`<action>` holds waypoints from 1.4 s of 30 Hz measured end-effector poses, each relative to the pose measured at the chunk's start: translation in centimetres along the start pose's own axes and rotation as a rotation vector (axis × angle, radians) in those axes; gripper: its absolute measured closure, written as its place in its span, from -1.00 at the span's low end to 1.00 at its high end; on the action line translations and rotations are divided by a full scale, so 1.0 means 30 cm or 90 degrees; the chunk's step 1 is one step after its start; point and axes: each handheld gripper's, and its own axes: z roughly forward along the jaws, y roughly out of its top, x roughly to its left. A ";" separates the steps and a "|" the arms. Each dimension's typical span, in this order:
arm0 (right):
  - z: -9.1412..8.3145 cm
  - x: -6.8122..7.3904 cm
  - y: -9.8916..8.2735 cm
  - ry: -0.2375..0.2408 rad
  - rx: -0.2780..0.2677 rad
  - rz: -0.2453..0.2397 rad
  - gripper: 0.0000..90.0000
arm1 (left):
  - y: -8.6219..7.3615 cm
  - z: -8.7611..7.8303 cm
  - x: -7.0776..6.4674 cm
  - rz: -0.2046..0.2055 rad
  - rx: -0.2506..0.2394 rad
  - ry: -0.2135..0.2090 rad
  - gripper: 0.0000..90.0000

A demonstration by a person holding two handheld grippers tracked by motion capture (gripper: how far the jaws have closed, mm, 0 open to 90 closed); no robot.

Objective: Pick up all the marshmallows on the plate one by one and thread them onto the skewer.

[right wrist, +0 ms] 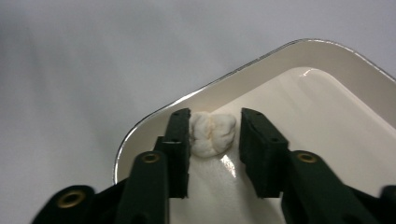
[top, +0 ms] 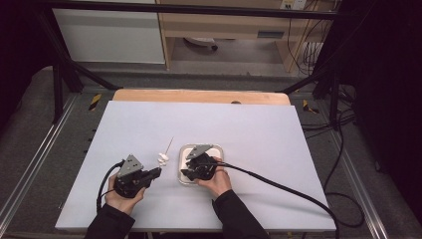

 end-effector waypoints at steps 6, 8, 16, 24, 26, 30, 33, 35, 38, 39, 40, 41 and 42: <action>-0.037 -0.003 0.005 0.012 -0.034 0.015 0.69 | 0.001 -0.003 -0.005 0.003 -0.005 -0.005 0.98; -0.082 -0.011 0.013 0.020 -0.064 0.026 0.72 | 0.001 -0.004 -0.008 0.004 -0.008 -0.009 0.98; -0.319 -0.065 0.010 0.049 -0.175 0.069 0.76 | 0.013 0.000 -0.057 0.039 -0.013 -0.034 0.98; -0.493 -0.071 0.014 0.108 -0.279 0.081 0.78 | 0.020 0.024 -0.145 0.093 -0.005 -0.071 0.98; -0.515 -0.068 0.018 0.124 -0.295 0.081 0.78 | 0.019 0.028 -0.161 0.107 -0.003 -0.076 0.98; -0.539 -0.070 0.019 0.123 -0.304 0.081 0.78 | 0.019 0.033 -0.175 0.121 0.000 -0.078 0.98; -0.540 -0.068 0.022 0.136 -0.311 0.086 0.79 | 0.019 0.032 -0.179 0.126 -0.003 -0.082 0.98; -0.534 -0.069 0.022 0.141 -0.307 0.090 0.79 | 0.019 0.031 -0.183 0.131 -0.006 -0.083 0.98; -0.521 -0.068 0.021 0.151 -0.303 0.094 0.79 | 0.020 0.031 -0.188 0.140 -0.004 -0.081 0.98; -0.518 -0.066 0.021 0.153 -0.301 0.094 0.79 | 0.019 0.032 -0.190 0.143 -0.002 -0.080 0.98; -0.517 -0.065 0.021 0.156 -0.303 0.095 0.79 | 0.019 0.032 -0.191 0.145 -0.003 -0.078 0.98; -0.515 -0.065 0.021 0.158 -0.302 0.098 0.79 | 0.019 0.032 -0.191 0.148 -0.002 -0.079 0.99; -0.514 -0.065 0.021 0.160 -0.300 0.098 0.79 | 0.019 0.033 -0.192 0.150 -0.002 -0.080 0.99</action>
